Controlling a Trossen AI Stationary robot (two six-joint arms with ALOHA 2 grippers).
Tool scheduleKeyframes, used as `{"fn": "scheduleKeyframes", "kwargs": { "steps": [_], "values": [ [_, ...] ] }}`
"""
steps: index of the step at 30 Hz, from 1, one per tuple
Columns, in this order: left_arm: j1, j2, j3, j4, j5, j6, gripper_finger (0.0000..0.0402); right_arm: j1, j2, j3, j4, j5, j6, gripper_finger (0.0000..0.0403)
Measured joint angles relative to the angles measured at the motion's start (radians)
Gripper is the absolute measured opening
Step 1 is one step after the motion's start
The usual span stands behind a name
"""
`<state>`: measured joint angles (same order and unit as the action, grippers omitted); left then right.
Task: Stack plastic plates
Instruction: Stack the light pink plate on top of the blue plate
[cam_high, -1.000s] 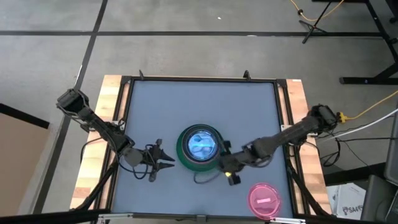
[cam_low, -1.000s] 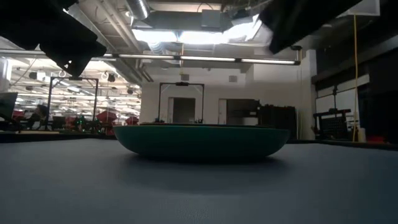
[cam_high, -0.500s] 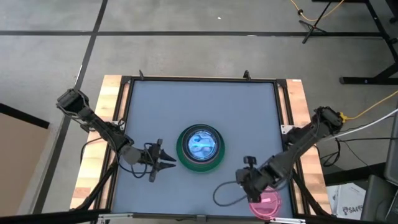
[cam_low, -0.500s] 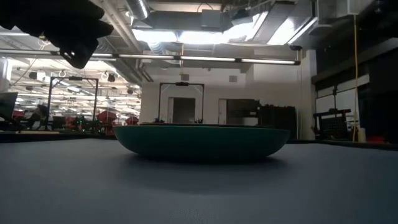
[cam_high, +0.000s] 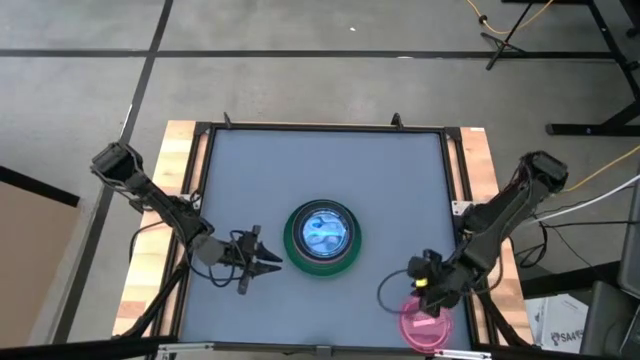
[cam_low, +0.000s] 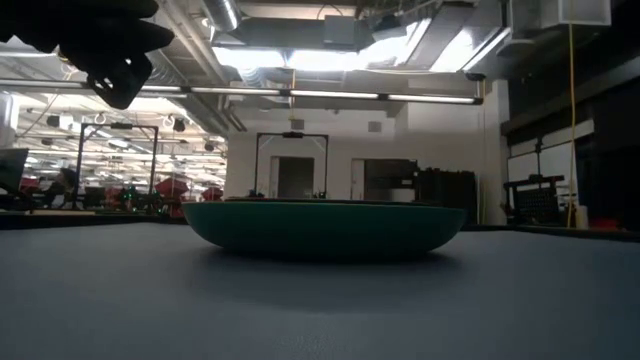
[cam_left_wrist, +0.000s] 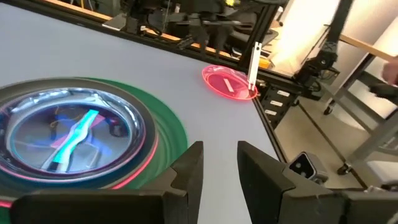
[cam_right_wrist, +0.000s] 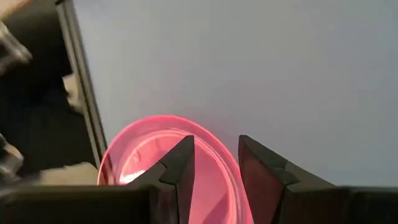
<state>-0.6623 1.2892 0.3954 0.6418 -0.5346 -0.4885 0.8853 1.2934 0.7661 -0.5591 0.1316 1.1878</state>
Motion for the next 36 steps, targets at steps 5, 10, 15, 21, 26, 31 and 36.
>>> {"fn": "scheduleKeyframes", "kwargs": {
  "steps": [5, 10, 15, 21, 26, 31, 36],
  "values": [
    [-0.01, 0.0, 0.0, 0.0, 0.0, -0.003, 0.0092, 0.063, -0.142, -0.145, 0.015, -0.012, 0.221, 0.0117],
    [-0.011, 0.0, 0.0, 0.0, -0.001, -0.008, 0.0092, 0.131, -0.224, -0.249, 0.056, -0.019, 0.379, 0.0117],
    [-0.01, 0.0, 0.0, 0.0, -0.018, -0.009, 0.0092, 0.178, -0.236, -0.322, 0.188, -0.019, 0.451, 0.0117],
    [-0.01, 0.0, 0.0, 0.0, -0.035, -0.009, 0.0092, 0.188, -0.236, -0.353, 0.226, -0.01, 0.458, 0.0117],
    [-0.01, 0.0, 0.0, 0.0, -0.039, -0.009, 0.0092, 0.188, -0.236, -0.371, 0.226, -0.008, 0.446, 0.0117],
    [-0.01, 0.0, 0.0, 0.0, -0.049, -0.009, 0.0092, 0.188, -0.22, -0.376, 0.235, 0.014, 0.434, 0.0117],
    [-0.01, 0.0, 0.0, 0.0, -0.062, -0.003, 0.0092, 0.188, -0.185, -0.376, 0.286, 0.041, 0.402, 0.0117]
  ]
}}
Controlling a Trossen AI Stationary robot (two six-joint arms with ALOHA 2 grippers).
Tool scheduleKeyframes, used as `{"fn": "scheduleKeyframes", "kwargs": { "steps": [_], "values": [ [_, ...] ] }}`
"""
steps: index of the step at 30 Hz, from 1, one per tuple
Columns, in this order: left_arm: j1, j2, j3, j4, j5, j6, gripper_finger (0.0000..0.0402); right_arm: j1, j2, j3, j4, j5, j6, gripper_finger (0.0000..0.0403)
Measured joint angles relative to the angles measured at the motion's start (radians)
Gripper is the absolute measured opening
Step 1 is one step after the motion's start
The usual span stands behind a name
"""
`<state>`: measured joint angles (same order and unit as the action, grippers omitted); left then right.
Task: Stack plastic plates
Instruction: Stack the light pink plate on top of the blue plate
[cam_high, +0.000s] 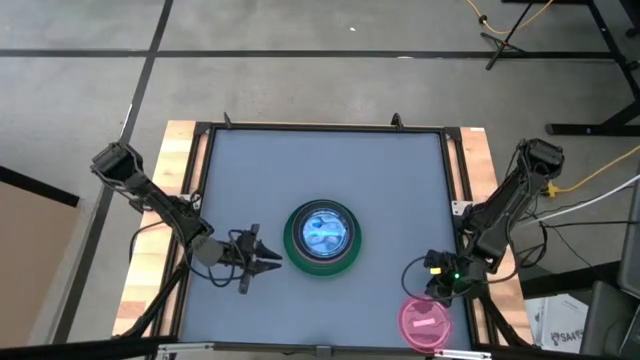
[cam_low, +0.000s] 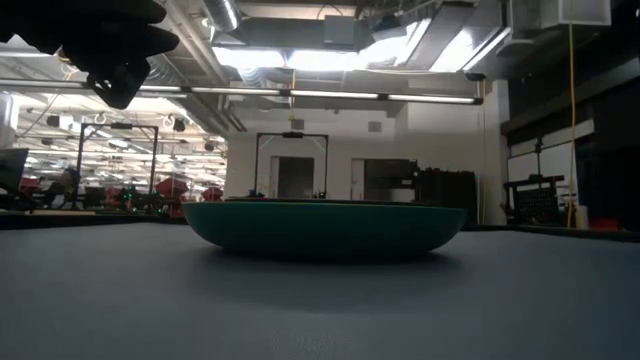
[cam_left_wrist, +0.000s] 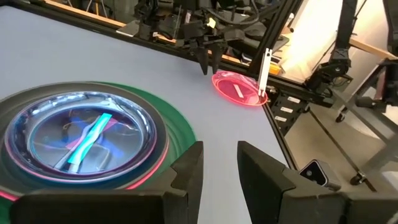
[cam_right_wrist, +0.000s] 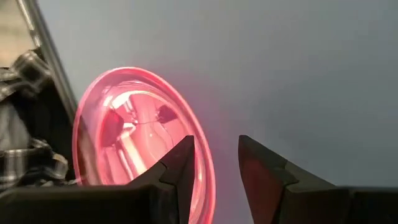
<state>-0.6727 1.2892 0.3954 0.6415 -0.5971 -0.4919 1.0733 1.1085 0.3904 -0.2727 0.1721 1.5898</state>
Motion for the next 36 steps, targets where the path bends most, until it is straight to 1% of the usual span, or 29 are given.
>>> {"fn": "scheduleKeyframes", "kwargs": {
  "steps": [5, 10, 16, 29, 36],
  "values": [
    [0.0, 0.0, 0.0, 0.0, -0.007, 0.001, 0.0092, 0.0, 0.048, 0.0, -0.002, -0.017, 0.0, 0.0117],
    [0.0, 0.0, 0.0, 0.0, -0.009, 0.001, 0.0092, 0.0, 0.085, 0.0, 0.062, -0.028, -0.005, 0.0117],
    [0.0, 0.0, 0.0, 0.0, -0.021, 0.005, 0.0092, 0.0, 0.125, 0.002, 0.067, -0.042, -0.004, 0.0117],
    [0.0, 0.0, 0.0, 0.0, -0.02, 0.004, 0.0092, 0.0, 0.124, 0.002, 0.064, -0.051, -0.003, 0.0117],
    [0.0, 0.0, 0.0, 0.0, -0.02, 0.003, 0.0092, 0.0, 0.089, -0.002, 0.045, -0.025, -0.005, 0.0117]
  ]
}}
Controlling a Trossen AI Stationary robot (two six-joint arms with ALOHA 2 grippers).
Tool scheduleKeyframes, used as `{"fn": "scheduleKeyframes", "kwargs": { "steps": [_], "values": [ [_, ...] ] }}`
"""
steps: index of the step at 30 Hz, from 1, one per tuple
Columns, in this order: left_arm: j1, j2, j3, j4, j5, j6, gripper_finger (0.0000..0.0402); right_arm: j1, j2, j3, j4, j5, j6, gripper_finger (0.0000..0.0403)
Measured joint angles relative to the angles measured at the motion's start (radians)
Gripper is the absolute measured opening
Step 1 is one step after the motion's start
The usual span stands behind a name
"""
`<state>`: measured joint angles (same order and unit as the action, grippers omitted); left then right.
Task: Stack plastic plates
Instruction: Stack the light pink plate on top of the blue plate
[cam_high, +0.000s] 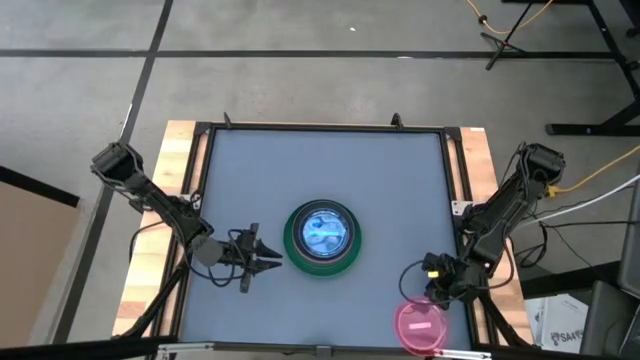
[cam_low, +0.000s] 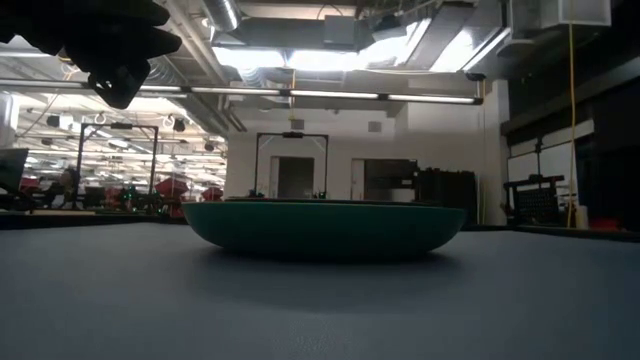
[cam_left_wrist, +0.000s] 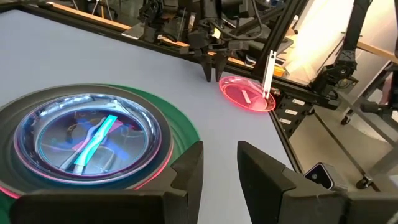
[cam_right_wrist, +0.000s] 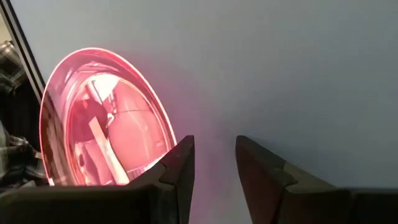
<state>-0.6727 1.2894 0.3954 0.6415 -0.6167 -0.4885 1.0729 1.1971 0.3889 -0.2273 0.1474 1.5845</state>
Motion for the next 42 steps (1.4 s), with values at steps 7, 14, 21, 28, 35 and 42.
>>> {"fn": "scheduleKeyframes", "kwargs": {
  "steps": [7, 14, 21, 28, 35, 42],
  "values": [
    [0.0, 0.0, 0.0, 0.0, 0.0, 0.0, 0.0092, 0.0, -0.002, 0.0, 0.009, 0.01, -0.004, 0.0117],
    [0.0, 0.0, 0.0, 0.0, 0.001, 0.0, 0.0092, 0.0, -0.002, 0.0, 0.064, 0.019, -0.019, 0.0117],
    [0.0, 0.0, 0.0, 0.0, 0.001, -0.001, 0.0092, 0.0, 0.0, 0.001, 0.076, 0.023, -0.019, 0.0117],
    [0.0, 0.0, 0.0, 0.0, 0.001, -0.003, 0.0092, 0.0, 0.092, 0.002, 0.154, 0.016, -0.02, 0.0117],
    [0.0, 0.0, 0.0, 0.0, 0.001, 0.0, 0.0092, 0.0, 0.144, 0.006, 0.205, 0.009, -0.022, 0.0116],
    [0.0, 0.0, 0.0, 0.0, 0.001, 0.0, 0.0092, 0.0, 0.146, 0.004, 0.199, 0.026, -0.055, 0.0061]
  ]
}}
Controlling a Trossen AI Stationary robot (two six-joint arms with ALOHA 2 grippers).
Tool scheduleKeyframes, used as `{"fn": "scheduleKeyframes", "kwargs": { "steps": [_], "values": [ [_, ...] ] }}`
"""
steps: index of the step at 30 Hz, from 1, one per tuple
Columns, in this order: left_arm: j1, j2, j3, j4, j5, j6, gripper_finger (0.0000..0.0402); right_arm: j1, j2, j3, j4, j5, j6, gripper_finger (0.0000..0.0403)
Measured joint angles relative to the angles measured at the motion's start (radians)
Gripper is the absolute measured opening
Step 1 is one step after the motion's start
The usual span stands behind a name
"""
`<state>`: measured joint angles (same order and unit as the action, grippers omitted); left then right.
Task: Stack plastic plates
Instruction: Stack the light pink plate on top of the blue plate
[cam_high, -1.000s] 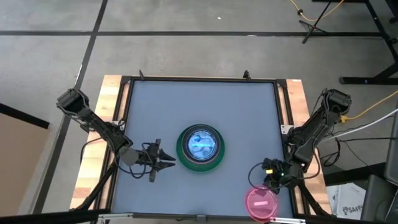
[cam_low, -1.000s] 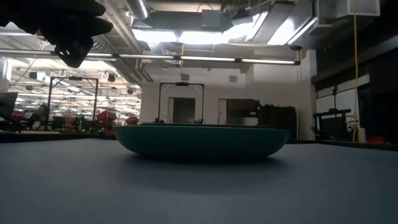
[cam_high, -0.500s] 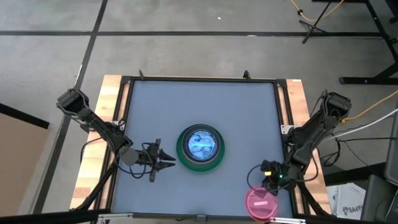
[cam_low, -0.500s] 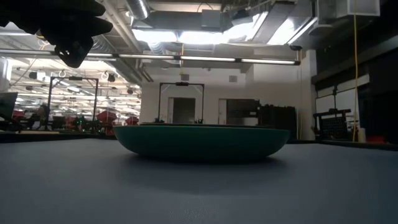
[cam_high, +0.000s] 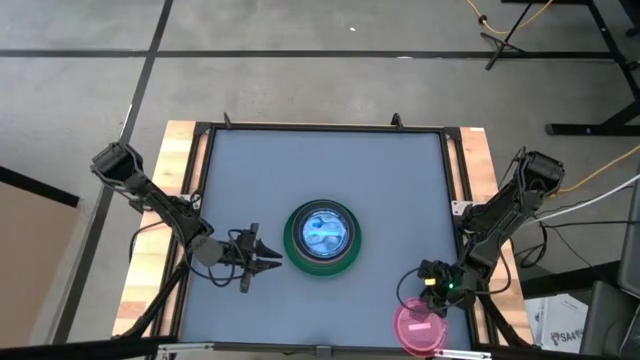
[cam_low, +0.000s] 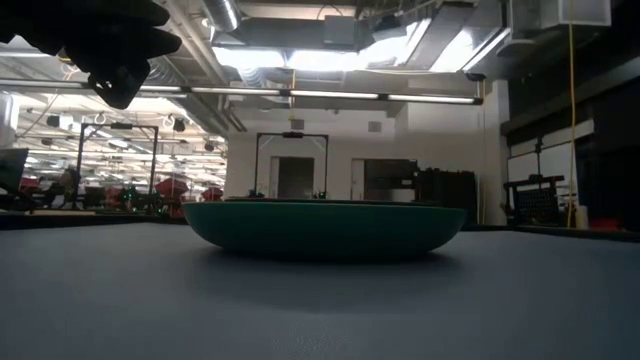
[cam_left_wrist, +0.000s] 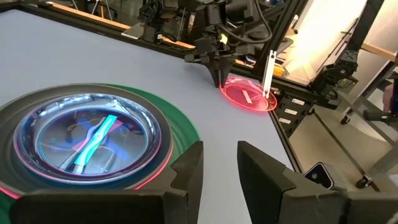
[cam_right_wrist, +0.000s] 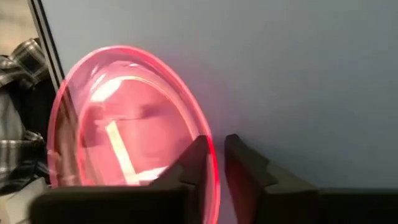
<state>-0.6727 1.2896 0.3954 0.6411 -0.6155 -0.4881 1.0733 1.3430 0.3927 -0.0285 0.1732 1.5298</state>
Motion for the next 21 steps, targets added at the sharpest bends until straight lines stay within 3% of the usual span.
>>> {"fn": "scheduleKeyframes", "kwargs": {
  "steps": [5, 11, 21],
  "values": [
    [0.01, 0.0, 0.0, 0.001, 0.005, 0.0, 0.0092, 0.0, 0.002, 0.0, 0.004, 0.002, -0.023, 0.0006],
    [0.024, 0.0, 0.0, 0.003, 0.084, -0.007, 0.0092, 0.0, 0.003, -0.002, 0.038, 0.038, -0.075, 0.0004],
    [0.026, 0.0, 0.0, 0.003, 0.079, -0.008, 0.0092, -0.002, 0.004, 0.08, 0.025, 0.106, -0.13, 0.0001]
  ]
}}
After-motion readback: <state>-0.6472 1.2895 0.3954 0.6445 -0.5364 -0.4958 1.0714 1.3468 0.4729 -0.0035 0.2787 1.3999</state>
